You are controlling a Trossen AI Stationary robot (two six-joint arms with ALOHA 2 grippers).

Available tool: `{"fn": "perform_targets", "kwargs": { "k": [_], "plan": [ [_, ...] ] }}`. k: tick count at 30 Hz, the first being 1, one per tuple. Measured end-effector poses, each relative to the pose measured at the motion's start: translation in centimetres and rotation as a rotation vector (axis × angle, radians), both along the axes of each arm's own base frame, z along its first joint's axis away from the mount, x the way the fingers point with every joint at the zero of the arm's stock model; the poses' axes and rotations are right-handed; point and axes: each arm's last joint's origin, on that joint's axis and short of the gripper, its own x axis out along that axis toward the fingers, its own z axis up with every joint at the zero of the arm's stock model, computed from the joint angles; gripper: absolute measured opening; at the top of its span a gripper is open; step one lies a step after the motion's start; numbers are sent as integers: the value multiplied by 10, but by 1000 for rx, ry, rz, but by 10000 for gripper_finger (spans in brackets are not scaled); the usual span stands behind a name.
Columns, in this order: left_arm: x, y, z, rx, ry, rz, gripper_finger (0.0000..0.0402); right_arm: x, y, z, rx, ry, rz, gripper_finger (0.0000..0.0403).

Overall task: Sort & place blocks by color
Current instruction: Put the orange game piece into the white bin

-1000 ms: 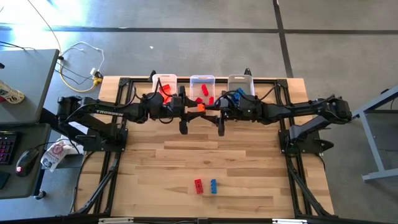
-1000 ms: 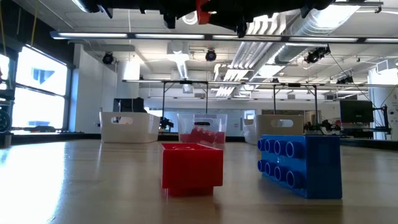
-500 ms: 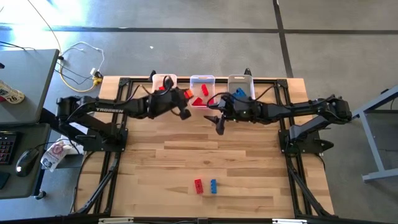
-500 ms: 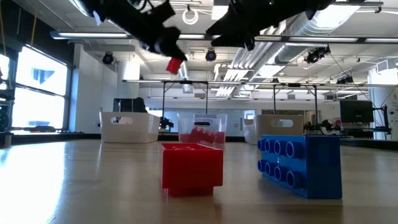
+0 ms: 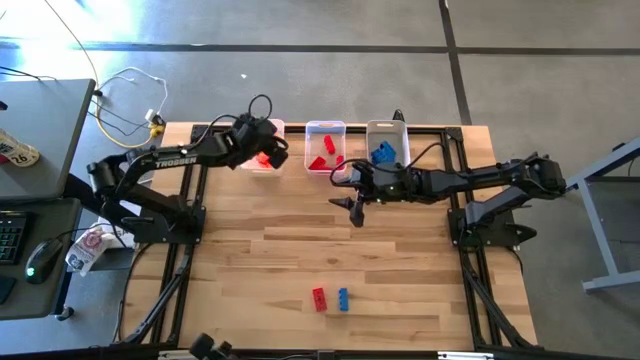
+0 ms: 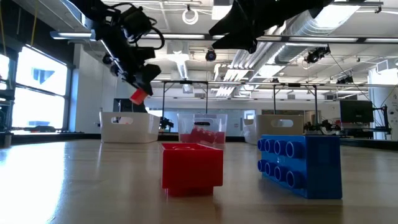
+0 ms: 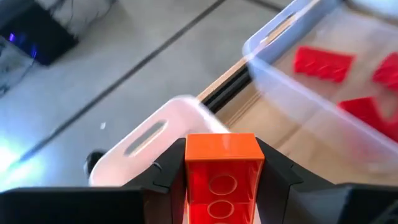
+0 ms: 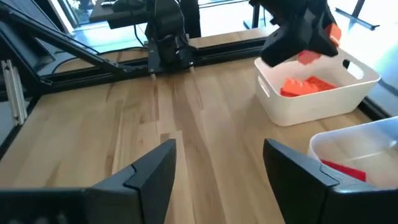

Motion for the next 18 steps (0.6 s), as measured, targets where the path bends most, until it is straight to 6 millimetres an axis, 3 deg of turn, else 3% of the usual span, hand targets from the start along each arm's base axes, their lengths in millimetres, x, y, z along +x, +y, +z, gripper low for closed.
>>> {"fn": "perform_targets", "kwargs": {
  "k": [9,18],
  "plan": [
    [-14,12,-8,-156,-62,27,110,-4,14,-9,139,84,-19,227],
    [-17,24,-23,-211,-49,71,142,3,47,-22,293,114,8,227]
  ]
}}
